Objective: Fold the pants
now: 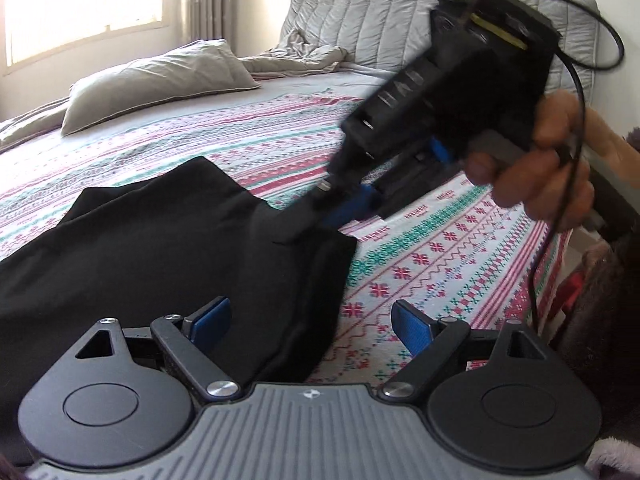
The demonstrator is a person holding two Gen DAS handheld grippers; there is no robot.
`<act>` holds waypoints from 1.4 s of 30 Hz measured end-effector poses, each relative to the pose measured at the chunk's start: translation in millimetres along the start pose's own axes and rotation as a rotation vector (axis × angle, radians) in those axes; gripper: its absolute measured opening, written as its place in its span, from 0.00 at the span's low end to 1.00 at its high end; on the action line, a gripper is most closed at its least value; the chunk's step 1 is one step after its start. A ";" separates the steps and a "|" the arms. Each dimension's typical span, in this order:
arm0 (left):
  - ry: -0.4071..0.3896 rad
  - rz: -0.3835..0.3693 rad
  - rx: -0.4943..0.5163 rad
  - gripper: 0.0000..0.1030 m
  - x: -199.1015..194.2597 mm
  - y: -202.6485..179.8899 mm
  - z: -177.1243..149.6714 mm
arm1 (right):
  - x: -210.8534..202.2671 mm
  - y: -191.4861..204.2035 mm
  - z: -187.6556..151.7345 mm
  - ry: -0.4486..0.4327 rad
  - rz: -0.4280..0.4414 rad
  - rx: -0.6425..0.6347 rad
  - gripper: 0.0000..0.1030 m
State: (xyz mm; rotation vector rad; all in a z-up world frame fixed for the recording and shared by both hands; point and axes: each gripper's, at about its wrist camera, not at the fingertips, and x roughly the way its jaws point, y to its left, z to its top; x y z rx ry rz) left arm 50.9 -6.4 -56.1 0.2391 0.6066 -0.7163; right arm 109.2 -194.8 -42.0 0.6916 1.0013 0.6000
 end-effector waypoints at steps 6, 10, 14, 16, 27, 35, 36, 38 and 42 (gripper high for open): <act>-0.004 0.105 -0.020 0.81 13.0 -17.6 2.0 | 6.4 3.8 10.8 -0.005 0.041 0.013 0.17; 0.010 0.232 -0.070 0.46 26.5 -15.5 4.0 | 10.6 4.9 15.4 0.005 0.058 0.011 0.18; 0.023 0.268 -0.123 0.19 30.4 -5.0 4.6 | 2.8 -1.2 23.5 -0.027 0.077 0.026 0.23; 0.018 0.256 -0.140 0.16 29.7 -1.1 4.3 | -3.4 -7.9 30.1 -0.076 0.032 0.019 0.34; 0.031 0.257 -0.113 0.16 34.6 -4.6 -0.3 | 41.1 -75.4 73.7 -0.163 -0.063 0.134 0.35; -0.005 0.285 -0.126 0.16 33.9 -9.5 -7.6 | 74.6 -71.5 104.9 -0.240 -0.056 0.048 0.27; -0.010 0.291 -0.121 0.13 33.1 -9.9 -7.5 | 78.0 -70.7 106.6 -0.249 -0.057 0.053 0.19; -0.020 0.305 -0.105 0.11 30.7 -14.8 -6.3 | 82.2 -69.5 108.4 -0.254 -0.066 0.076 0.10; -0.065 0.318 -0.093 0.10 18.4 -35.1 3.8 | 73.6 -73.1 109.8 -0.290 -0.045 0.123 0.05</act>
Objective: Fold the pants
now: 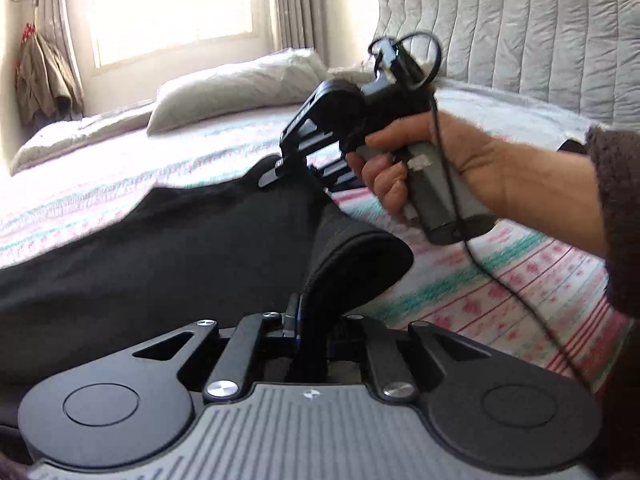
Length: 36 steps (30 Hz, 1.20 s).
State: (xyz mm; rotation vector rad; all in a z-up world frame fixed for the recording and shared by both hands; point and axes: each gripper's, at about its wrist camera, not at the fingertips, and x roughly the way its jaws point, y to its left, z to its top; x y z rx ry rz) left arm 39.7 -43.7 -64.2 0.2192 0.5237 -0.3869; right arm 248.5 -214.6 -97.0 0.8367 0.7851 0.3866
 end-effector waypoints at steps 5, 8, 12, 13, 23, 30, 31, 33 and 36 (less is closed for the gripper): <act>-0.038 0.000 -0.027 0.10 -15.1 -26.5 13.7 | -33.6 -8.6 8.4 -0.053 0.031 0.078 0.04; -0.061 -0.046 -0.032 0.10 -19.5 -39.2 19.3 | -58.2 -18.9 11.4 -0.085 0.015 0.106 0.04; -0.077 -0.120 -0.066 0.10 -24.9 -49.0 26.0 | -92.7 -37.5 14.4 -0.120 0.008 0.154 0.04; -0.080 -0.135 -0.080 0.10 -24.4 -47.9 27.6 | -101.2 -41.1 14.2 -0.129 0.002 0.161 0.04; -0.126 -0.117 -0.191 0.10 -53.9 -11.9 27.0 | -117.1 2.6 10.2 -0.178 -0.021 0.121 0.05; -0.136 -0.007 -0.286 0.10 -84.8 46.4 17.6 | -75.2 89.2 8.5 -0.148 0.020 -0.016 0.05; -0.132 0.010 -0.300 0.10 -87.4 53.0 15.1 | -67.3 101.0 5.9 -0.141 0.026 -0.039 0.05; -0.113 0.047 -0.336 0.10 -92.9 69.6 8.1 | -46.7 125.0 0.2 -0.123 0.041 -0.076 0.05; -0.076 0.096 -0.394 0.10 -99.6 92.7 -2.6 | -14.6 153.1 -12.0 -0.081 0.047 -0.115 0.05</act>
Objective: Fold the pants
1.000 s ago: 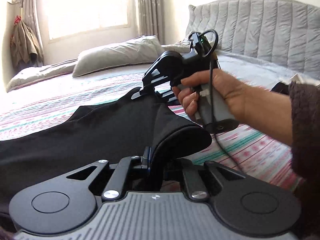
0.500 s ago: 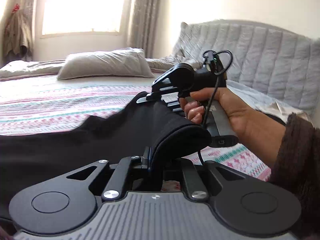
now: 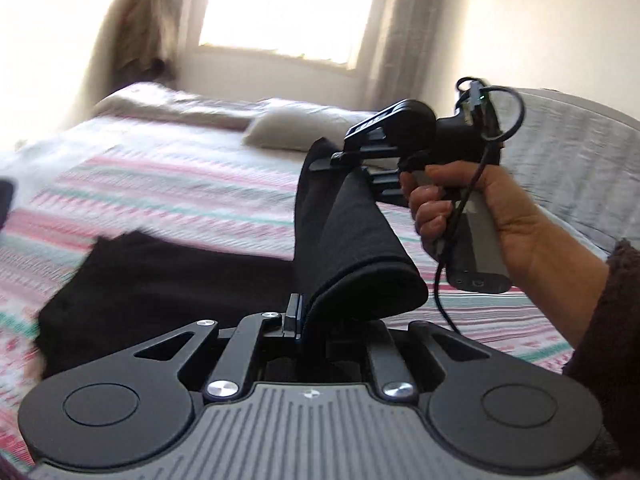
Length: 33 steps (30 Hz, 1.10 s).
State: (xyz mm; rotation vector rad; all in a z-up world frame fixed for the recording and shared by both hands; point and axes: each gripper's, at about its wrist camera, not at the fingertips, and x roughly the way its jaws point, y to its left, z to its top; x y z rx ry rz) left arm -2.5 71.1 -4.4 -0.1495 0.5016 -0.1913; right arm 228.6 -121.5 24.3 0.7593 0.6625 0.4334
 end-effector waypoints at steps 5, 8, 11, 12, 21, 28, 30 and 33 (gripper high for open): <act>0.054 0.085 -0.058 0.11 -1.7 32.1 -2.3 | 55.7 30.9 -24.8 0.078 -0.017 -0.055 0.05; 0.093 0.120 -0.079 0.12 -0.6 45.3 -5.7 | 83.7 43.3 -39.9 0.117 -0.031 -0.087 0.06; 0.144 0.135 -0.111 0.14 1.7 57.7 -4.0 | 105.9 51.6 -53.3 0.151 -0.048 -0.109 0.08; 0.166 0.138 -0.112 0.18 1.3 61.8 -3.1 | 110.8 52.6 -56.4 0.160 -0.052 -0.114 0.11; 0.161 0.073 -0.001 0.73 -23.7 78.7 12.3 | 105.5 54.6 -57.3 0.175 -0.097 -0.120 0.47; 0.172 0.050 -0.012 0.74 4.7 94.7 41.7 | 50.4 42.9 -50.5 0.176 -0.090 -0.155 0.58; 0.181 0.051 -0.012 0.65 17.1 99.9 45.8 | 35.3 37.5 -53.9 0.188 -0.103 -0.178 0.58; 0.205 0.014 -0.076 0.46 34.1 113.7 49.0 | 14.8 28.0 -62.3 0.198 -0.119 -0.207 0.58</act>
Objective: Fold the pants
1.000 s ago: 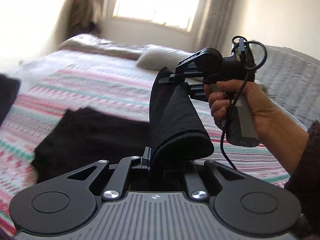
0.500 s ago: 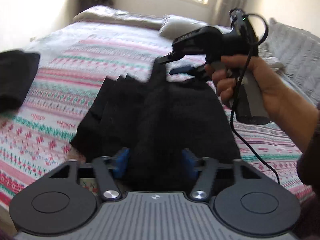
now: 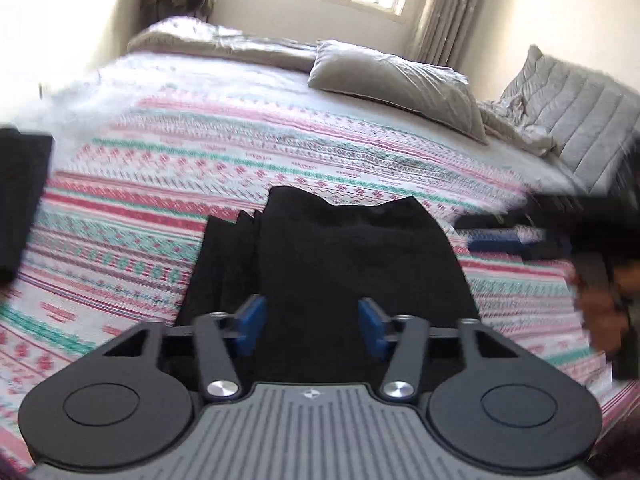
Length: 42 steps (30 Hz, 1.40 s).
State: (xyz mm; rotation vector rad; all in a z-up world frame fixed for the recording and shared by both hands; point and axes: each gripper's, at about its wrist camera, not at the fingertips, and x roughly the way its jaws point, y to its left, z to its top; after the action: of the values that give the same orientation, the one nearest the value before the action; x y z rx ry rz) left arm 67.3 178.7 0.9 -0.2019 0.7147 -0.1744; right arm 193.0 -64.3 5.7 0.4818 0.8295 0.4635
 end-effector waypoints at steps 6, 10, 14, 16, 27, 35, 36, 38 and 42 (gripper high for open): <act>0.027 0.024 -0.123 0.33 20.1 24.1 4.6 | -17.1 -21.4 -26.0 0.022 0.027 0.002 0.58; 0.041 0.040 -0.143 0.26 28.5 29.1 -0.2 | -16.2 -42.2 -41.2 0.019 0.053 0.057 0.58; 0.031 0.060 -0.109 0.25 27.7 24.3 -1.8 | -6.0 -59.3 -51.6 0.067 0.021 0.108 0.58; 0.034 0.076 -0.096 0.22 30.8 22.7 -0.9 | -3.7 -61.1 -53.1 0.075 0.012 0.103 0.58; -0.096 0.171 -0.029 0.05 14.4 15.7 13.2 | -1.9 -57.6 -54.4 0.078 0.012 0.097 0.58; -0.071 0.270 -0.117 0.08 7.9 67.9 16.6 | -1.4 -63.8 -56.8 0.082 0.033 0.110 0.60; -0.080 0.266 -0.137 0.10 7.5 73.3 15.1 | -0.1 -64.5 -56.6 0.082 0.035 0.111 0.61; -0.108 0.275 -0.141 0.23 3.8 77.8 15.4 | 0.3 -64.2 -56.5 0.085 0.038 0.112 0.61; -0.127 0.206 -0.130 0.68 -1.3 83.8 25.3 | 1.8 -62.6 -56.9 0.100 0.072 0.133 0.65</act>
State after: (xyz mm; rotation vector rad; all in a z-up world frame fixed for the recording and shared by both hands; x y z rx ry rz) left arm 90.7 263.1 0.1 -0.2600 0.6163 0.0811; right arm 162.0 -100.6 -64.2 0.6168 0.9449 0.5042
